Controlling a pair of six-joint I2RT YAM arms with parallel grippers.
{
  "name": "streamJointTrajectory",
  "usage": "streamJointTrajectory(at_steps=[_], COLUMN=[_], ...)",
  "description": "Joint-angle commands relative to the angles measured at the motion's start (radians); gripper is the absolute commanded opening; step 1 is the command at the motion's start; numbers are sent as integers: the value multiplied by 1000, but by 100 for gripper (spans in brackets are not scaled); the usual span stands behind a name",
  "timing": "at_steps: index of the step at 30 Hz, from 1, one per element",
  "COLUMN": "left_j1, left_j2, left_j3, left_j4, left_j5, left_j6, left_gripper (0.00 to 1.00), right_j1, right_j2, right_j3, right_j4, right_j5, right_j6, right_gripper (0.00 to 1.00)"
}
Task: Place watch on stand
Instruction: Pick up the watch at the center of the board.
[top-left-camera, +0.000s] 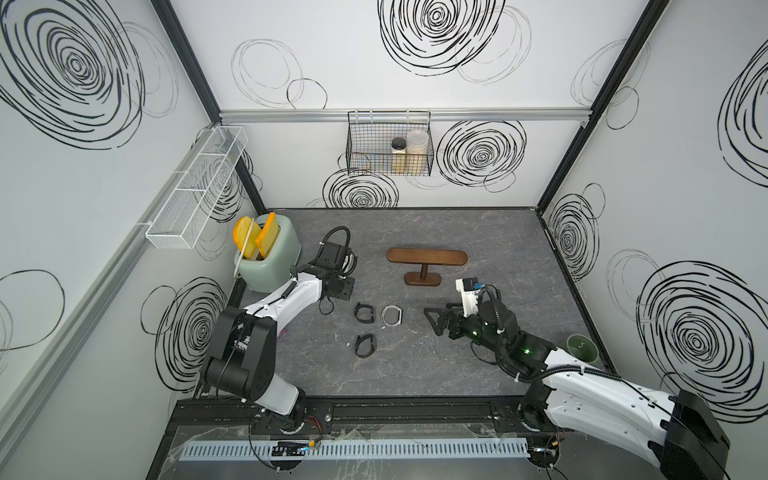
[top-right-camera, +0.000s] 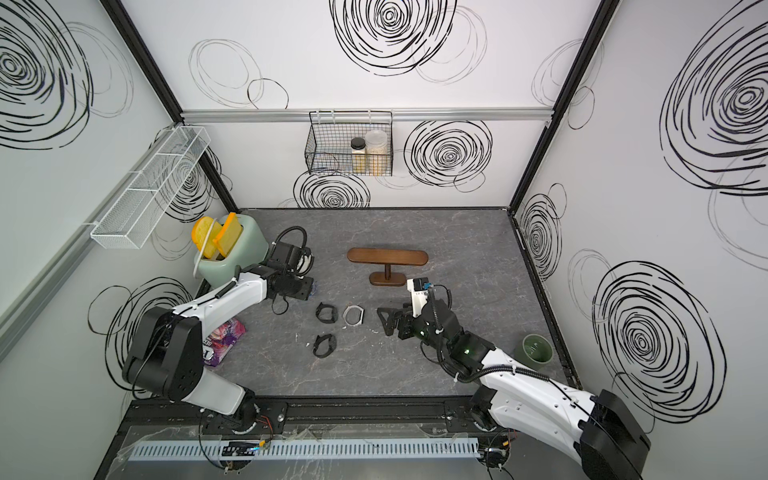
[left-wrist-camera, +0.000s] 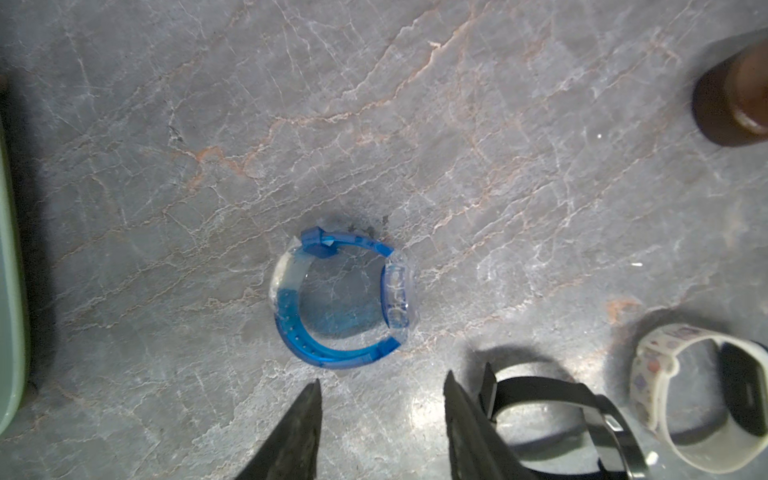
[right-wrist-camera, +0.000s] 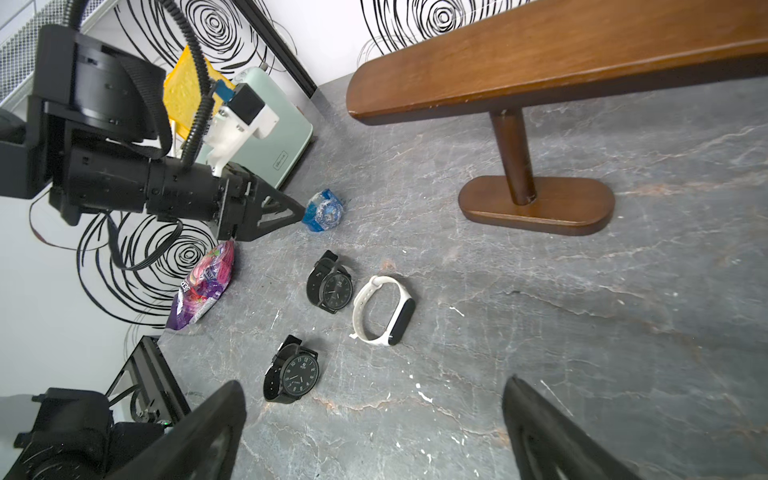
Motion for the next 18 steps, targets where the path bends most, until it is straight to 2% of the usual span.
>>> streamJointTrajectory(at_steps=[1, 18], left_j1=[-17, -16], left_j2=[9, 102], left_j3=[39, 64], left_j4=[29, 62], left_j5=[-28, -2], left_j6=[10, -8], left_gripper=[51, 49], right_j1=[29, 42], right_j2=[27, 33], right_j3=[-4, -18], right_j4=[42, 46], right_j5=[23, 50], right_j6=[30, 31], right_gripper=[98, 98])
